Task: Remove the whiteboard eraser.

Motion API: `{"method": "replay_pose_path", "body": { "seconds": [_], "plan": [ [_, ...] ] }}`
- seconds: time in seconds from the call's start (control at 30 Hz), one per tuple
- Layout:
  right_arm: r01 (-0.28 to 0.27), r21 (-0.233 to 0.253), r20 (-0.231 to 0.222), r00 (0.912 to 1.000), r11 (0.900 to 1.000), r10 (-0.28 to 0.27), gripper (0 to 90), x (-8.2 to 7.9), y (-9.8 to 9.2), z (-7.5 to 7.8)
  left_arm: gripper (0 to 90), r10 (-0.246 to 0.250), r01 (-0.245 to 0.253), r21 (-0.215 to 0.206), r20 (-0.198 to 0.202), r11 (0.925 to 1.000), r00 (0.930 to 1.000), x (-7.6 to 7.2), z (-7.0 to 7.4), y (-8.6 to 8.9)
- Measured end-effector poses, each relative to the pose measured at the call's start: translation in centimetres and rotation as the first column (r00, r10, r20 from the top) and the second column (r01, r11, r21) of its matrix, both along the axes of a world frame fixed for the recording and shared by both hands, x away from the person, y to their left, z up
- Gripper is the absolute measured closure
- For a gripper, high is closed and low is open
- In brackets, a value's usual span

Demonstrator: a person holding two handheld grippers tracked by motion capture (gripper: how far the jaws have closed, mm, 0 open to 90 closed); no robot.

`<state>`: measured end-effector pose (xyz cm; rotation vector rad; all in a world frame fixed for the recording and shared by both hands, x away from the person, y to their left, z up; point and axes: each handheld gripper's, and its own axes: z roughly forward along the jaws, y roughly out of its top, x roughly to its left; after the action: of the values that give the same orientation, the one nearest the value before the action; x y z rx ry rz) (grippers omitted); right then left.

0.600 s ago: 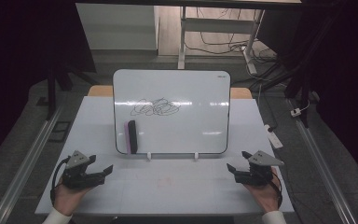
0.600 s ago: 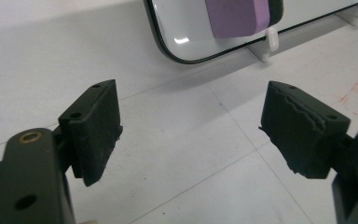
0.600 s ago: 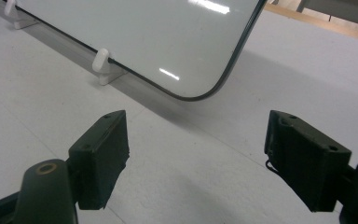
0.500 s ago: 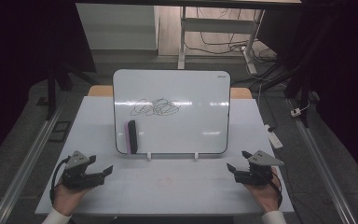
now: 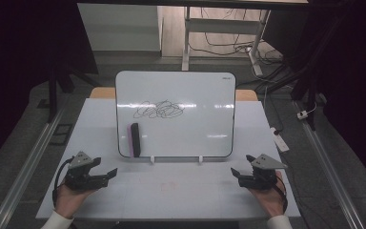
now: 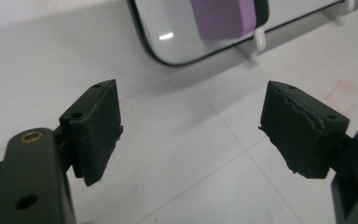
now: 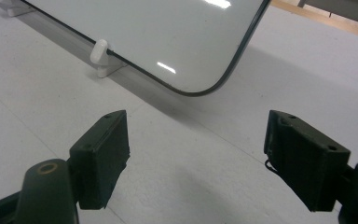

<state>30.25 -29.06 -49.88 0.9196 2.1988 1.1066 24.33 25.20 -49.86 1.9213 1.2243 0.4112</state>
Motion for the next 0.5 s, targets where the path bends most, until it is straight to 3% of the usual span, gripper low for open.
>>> {"method": "replay_pose_path", "body": {
  "seconds": [0.2,0.5],
  "plan": [
    [0.004,-0.012,0.007,1.0000,1.000,-0.003,21.6,0.0,0.2,0.0,22.2,-0.002,0.002,-0.009,0.029,1.0000,0.9996,1.2,1.3,-1.4],
    [0.012,-0.013,0.006,0.9999,1.000,-0.011,21.6,0.0,0.2,0.0,23.9,-0.027,0.026,0.021,0.065,0.9995,0.9975,3.8,2.7,-5.1]
  ]
}}
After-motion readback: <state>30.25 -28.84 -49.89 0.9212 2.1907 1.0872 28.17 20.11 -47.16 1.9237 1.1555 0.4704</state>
